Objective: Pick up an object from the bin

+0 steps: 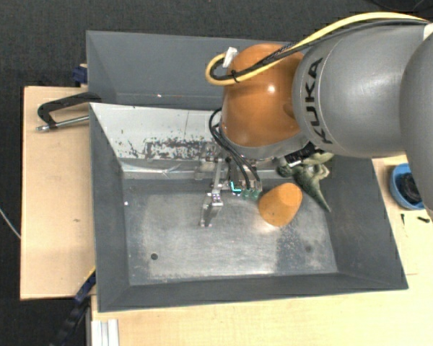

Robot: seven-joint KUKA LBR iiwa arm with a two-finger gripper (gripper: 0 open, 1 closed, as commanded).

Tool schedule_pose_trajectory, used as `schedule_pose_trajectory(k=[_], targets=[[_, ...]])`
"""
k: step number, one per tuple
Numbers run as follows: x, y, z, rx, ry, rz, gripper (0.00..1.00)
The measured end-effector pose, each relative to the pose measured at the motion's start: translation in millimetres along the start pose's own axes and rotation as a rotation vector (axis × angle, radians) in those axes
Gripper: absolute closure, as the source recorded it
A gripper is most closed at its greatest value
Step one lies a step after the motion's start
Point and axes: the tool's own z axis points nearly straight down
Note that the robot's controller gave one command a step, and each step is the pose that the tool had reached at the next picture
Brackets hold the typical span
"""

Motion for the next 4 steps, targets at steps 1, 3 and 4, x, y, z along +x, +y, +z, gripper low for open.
schedule_pose_trajectory(k=[1, 3, 4], targets=[[-41.9, -20.3, 24.7, 0.001, -0.013, -0.028, 0.00], [-19.6, -171.3, 87.5, 0.003, -0.003, 0.074, 0.00], [-9.0, -240.0, 99.2, 0.002, -0.011, -0.128, 0.00]])
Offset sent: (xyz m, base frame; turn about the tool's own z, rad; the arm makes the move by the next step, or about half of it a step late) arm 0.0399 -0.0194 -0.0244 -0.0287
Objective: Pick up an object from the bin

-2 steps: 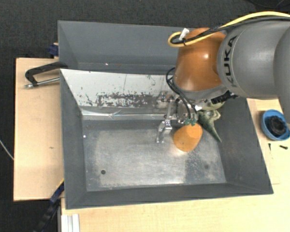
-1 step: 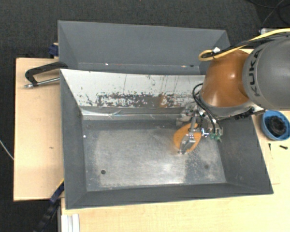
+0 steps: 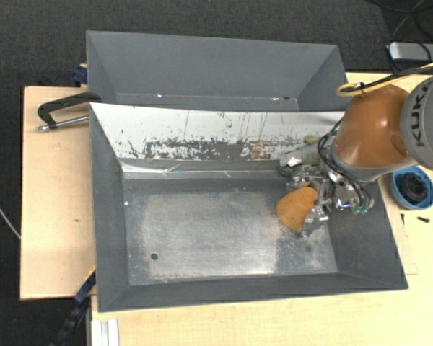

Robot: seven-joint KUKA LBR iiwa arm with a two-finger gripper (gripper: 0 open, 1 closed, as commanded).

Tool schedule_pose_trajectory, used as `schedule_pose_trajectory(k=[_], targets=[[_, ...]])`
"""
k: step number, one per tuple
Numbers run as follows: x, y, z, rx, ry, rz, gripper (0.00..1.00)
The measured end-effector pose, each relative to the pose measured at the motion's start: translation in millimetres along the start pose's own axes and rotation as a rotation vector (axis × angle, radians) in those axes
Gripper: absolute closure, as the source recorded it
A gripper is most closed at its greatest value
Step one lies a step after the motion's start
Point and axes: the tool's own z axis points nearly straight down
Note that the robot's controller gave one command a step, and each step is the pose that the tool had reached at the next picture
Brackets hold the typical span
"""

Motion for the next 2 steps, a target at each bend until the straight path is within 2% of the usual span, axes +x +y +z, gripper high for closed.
schedule_pose_trajectory(k=[1, 2], targets=[[-1.0, 1.7, -0.7, -0.001, -0.002, -0.001, 1.00], [2.6, 7.4, -159.8, 0.003, -0.010, -0.224, 1.00]])
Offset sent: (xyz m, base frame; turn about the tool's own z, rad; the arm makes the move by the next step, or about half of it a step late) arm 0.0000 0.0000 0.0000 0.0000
